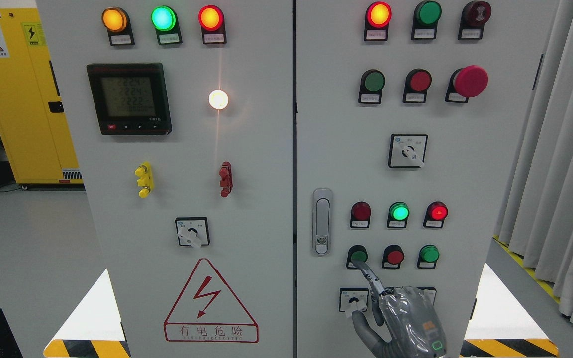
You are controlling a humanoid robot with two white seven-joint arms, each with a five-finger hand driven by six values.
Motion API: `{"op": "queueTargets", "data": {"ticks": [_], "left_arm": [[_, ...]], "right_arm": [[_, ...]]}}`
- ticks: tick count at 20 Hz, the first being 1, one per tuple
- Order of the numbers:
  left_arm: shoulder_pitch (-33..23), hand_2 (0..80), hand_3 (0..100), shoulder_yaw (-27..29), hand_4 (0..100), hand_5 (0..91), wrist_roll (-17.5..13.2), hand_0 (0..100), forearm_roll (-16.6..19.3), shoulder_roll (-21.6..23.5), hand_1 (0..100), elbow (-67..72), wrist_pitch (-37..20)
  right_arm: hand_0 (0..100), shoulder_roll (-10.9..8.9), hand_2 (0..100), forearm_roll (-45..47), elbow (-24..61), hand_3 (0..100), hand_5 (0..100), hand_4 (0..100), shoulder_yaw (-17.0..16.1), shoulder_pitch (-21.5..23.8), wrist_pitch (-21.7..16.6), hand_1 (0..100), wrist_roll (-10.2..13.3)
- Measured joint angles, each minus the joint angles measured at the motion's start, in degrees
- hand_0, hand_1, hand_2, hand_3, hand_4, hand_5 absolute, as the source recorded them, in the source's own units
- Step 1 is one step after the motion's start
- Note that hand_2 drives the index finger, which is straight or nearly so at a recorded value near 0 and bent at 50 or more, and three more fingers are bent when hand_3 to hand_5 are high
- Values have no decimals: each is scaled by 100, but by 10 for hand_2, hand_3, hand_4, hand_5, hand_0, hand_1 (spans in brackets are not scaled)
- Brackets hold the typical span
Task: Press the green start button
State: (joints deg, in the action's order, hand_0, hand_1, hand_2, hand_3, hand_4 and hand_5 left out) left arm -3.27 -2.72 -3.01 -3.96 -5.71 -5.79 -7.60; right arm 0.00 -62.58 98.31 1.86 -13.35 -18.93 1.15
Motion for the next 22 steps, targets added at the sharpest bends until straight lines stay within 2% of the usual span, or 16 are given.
{"op": "queueTargets", "data": {"ticks": [8, 15, 22], "left_arm": [[0, 0, 0, 0, 0, 0, 0, 120, 0, 0, 556, 0, 0], [1, 0, 0, 0, 0, 0, 0, 120, 0, 0, 556, 0, 0], [2, 0, 0, 0, 0, 0, 0, 120, 0, 0, 556, 0, 0]], "right_arm": [[621, 0, 0, 13, -113, 960, 983, 1000, -97, -59, 0, 867, -2], [624, 0, 0, 19, -164, 960, 983, 1000, -131, -95, 46, 866, -176], [625, 0, 0, 23, -197, 959, 979, 1000, -103, -120, 95, 863, -213]]}}
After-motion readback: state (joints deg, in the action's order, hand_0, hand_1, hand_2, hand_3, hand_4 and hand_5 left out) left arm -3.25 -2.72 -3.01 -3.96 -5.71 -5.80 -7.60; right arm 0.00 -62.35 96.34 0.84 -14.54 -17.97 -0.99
